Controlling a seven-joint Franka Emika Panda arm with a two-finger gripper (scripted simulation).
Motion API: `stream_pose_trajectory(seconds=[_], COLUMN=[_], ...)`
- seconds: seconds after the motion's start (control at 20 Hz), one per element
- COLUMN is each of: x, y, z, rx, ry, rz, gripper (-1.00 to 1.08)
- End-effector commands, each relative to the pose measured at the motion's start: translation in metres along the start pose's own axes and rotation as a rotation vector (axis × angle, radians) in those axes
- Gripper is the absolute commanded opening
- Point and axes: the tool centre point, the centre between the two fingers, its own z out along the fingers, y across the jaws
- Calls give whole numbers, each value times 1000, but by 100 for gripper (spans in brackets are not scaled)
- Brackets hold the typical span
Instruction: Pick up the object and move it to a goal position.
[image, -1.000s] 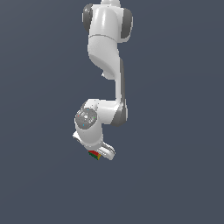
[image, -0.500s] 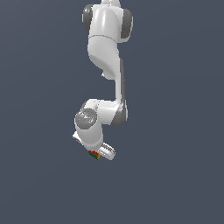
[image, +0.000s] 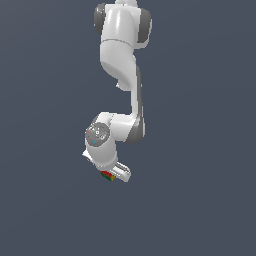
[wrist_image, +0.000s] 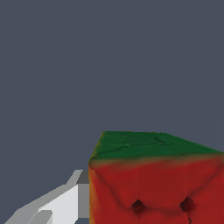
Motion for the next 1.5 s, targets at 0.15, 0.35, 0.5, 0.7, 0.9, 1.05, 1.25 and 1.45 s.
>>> stream_pose_trajectory(seconds=[0.15, 0.35, 0.5, 0.7, 0.9, 1.05, 1.25, 1.45], x=[-4, -10, -16, -25, -33, -37, -41, -41], y=[17, 38, 59, 91, 119, 137, 153, 158], z=[-2, -4, -6, -9, -12, -14, -15, -16], rx=[0, 0, 0, 0, 0, 0, 0, 0], ry=[1, 1, 1, 1, 2, 2, 2, 2], rz=[2, 2, 2, 2, 2, 2, 2, 2], gripper=[-100, -100, -100, -100, -100, -100, -100, -100])
